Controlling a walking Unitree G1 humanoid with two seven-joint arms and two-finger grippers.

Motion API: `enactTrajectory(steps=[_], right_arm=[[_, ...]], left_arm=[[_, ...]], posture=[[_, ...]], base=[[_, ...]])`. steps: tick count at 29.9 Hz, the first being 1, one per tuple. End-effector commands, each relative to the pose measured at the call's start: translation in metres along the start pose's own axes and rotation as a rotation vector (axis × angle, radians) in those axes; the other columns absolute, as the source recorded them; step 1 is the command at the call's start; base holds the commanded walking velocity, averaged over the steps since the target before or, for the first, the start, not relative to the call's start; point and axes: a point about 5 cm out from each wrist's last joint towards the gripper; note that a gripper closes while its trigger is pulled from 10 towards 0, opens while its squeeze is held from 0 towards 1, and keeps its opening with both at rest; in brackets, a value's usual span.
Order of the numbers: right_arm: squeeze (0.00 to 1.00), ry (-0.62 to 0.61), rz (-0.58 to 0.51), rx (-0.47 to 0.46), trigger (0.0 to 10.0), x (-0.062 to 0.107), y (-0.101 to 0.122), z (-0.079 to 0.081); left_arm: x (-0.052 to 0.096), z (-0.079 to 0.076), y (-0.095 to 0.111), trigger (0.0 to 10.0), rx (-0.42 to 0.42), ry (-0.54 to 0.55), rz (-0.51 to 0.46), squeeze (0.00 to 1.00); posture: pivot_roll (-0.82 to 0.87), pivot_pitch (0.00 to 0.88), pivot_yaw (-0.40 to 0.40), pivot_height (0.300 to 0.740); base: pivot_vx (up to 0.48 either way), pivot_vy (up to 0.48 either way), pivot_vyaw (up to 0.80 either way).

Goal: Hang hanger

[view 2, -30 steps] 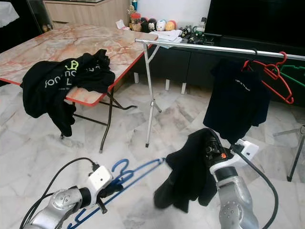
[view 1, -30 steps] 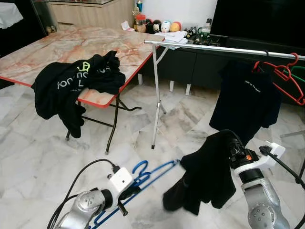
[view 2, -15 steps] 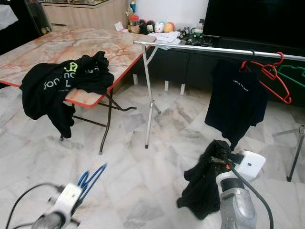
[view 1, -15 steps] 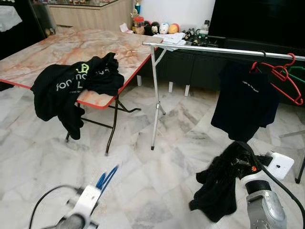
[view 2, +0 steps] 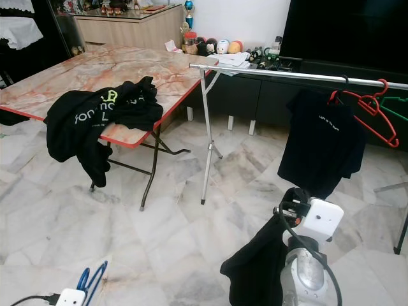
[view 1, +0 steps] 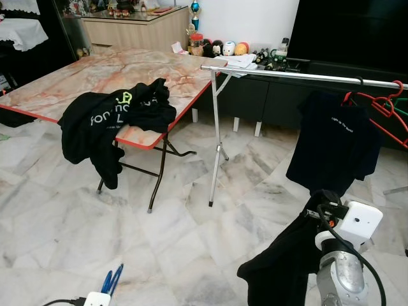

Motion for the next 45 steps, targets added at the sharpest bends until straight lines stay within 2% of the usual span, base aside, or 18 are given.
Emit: enactTrajectory(steps=[1, 11, 17, 19, 22, 25, 33, 45], right_arm=[[0.0, 0.001, -0.046, 0.01, 10.0, 0.0, 0.01, 0.003], [0.0, 0.013, -0.046, 0.027, 10.0, -0.003, 0.01, 0.007], [0.0, 0.007, -0.038, 0.051, 10.0, -0.006, 0.011, 0.007], [0.0, 0.007, 0.014, 0.049, 10.0, -0.006, 0.003, 0.007], [0.0, 0.037, 0.032, 0.063, 10.0, -0.005, -0.001, 0.012], [0.0, 0.02, 0.041, 0.039, 10.0, -0.006, -0.002, 0.012], [0.0, 0.015, 0.029, 0.047, 10.0, -0.011, 0.0, 0.013], [0.0, 0.022, 0.015, 0.057, 10.0, -0.014, 0.001, 0.02]], left_arm=[[0.002, 0.002, -0.01, 10.0, 0.038, 0.026, 0.051, 0.0], [0.004, -0.003, -0.019, 10.0, 0.055, 0.033, 0.075, 0.0], [0.005, -0.007, -0.024, 10.0, 0.032, 0.005, 0.101, 0.0], [0.005, -0.008, -0.024, 10.0, 0.019, -0.005, 0.108, 0.0], [0.005, -0.011, -0.023, 10.0, 0.02, -0.02, 0.11, 0.0], [0.004, -0.011, -0.022, 10.0, 0.023, -0.018, 0.103, 0.0], [0.005, -0.011, -0.024, 10.0, 0.023, -0.019, 0.111, 0.0], [0.004, -0.01, -0.021, 10.0, 0.027, -0.021, 0.103, 0.0]], posture=[[0.04, 0.003, 0.045, 0.74], [0.03, 0.0, 0.04, 0.74], [0.01, 0.0, 0.054, 0.74], [0.01, 0.0, 0.054, 0.74], [0.02, 0.0, 0.049, 0.74], [0.02, 0.0, 0.048, 0.74], [0.02, 0.0, 0.049, 0.74], [0.03, 0.0, 0.05, 0.74]], base=[[0.0, 0.469, 0.0], [0.0, 0.48, 0.0], [0.0, 0.48, 0.0], [0.0, 0.48, 0.0], [0.0, 0.48, 0.0], [0.0, 0.48, 0.0], [0.0, 0.48, -0.57], [0.0, 0.48, 0.0]])
Point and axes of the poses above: a point about 5 cm out from each wrist's last joint towards the gripper, its own x axis pointing back from the gripper into the wrist, its own y axis along the axis of the wrist's last joint, z = x × y, and after that the axes turned 13 degrees about x, right-handed
